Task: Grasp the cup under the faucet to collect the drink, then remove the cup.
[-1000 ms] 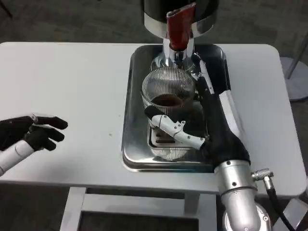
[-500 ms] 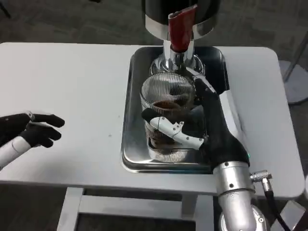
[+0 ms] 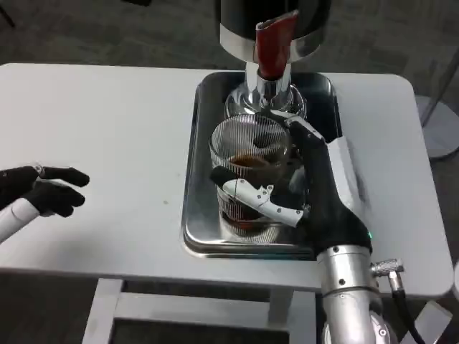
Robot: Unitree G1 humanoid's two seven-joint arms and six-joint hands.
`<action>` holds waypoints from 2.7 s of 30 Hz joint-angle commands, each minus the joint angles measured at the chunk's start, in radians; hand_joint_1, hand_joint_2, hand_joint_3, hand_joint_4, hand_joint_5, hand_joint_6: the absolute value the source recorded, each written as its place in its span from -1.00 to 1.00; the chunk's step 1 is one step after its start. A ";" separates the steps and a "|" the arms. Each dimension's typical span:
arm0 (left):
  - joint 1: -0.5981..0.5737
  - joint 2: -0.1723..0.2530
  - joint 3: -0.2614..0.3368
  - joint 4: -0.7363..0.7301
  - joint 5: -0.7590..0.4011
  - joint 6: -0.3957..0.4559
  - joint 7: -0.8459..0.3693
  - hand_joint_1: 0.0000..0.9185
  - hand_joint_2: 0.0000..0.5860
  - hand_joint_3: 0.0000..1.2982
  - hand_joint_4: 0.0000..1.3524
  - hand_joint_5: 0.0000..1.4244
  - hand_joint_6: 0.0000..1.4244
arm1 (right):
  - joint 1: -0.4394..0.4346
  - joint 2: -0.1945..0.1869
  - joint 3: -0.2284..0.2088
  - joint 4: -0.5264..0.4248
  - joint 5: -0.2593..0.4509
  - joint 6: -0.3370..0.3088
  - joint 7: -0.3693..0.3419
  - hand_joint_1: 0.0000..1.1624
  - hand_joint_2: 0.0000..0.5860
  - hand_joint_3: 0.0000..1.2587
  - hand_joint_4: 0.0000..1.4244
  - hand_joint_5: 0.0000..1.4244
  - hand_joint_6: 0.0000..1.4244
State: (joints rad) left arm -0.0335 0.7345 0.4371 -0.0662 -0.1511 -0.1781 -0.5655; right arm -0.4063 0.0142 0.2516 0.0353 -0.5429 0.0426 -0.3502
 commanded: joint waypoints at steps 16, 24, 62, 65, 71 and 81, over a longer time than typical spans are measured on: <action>-0.068 0.014 -0.041 0.058 0.000 -0.046 -0.019 -1.00 -0.71 -0.40 -0.37 -0.40 -0.48 | 0.037 0.019 -0.049 0.042 0.003 -0.047 -0.104 0.42 -0.36 0.25 0.39 0.68 1.00; -0.132 0.006 -0.093 0.051 0.004 -0.051 -0.023 -1.00 -0.74 -0.42 -0.39 -0.40 -0.48 | 0.058 -0.001 -0.079 0.004 0.004 -0.048 -0.105 0.48 -0.37 0.33 0.43 0.75 1.00; -0.227 -0.010 -0.241 -0.069 0.011 -0.043 -0.034 -1.00 -0.76 -0.53 -0.54 -0.53 -0.52 | 0.270 -0.060 -0.215 -0.378 0.089 0.003 0.094 0.45 -0.35 0.53 0.58 0.94 1.00; -0.221 -0.007 -0.238 -0.079 0.009 -0.041 -0.036 -1.00 -0.76 -0.53 -0.55 -0.53 -0.53 | 0.288 -0.060 -0.223 -0.413 0.096 0.007 0.111 0.46 -0.33 0.54 0.60 0.95 1.00; -0.207 -0.002 -0.232 -0.103 0.007 -0.038 -0.040 -1.00 -0.76 -0.54 -0.55 -0.53 -0.53 | 0.317 -0.056 -0.233 -0.472 0.109 0.013 0.141 0.46 -0.32 0.55 0.61 0.97 1.00; -0.144 0.032 -0.190 -0.219 0.007 -0.059 -0.071 -1.00 -0.80 -0.56 -0.60 -0.59 -0.54 | 0.375 -0.061 -0.247 -0.585 0.133 0.041 0.205 0.46 -0.28 0.56 0.62 0.98 1.00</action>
State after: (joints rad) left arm -0.2062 0.7456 0.2298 -0.2490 -0.1459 -0.2163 -0.6153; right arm -0.0437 -0.0477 0.0134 -0.4875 -0.4259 0.0872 -0.1558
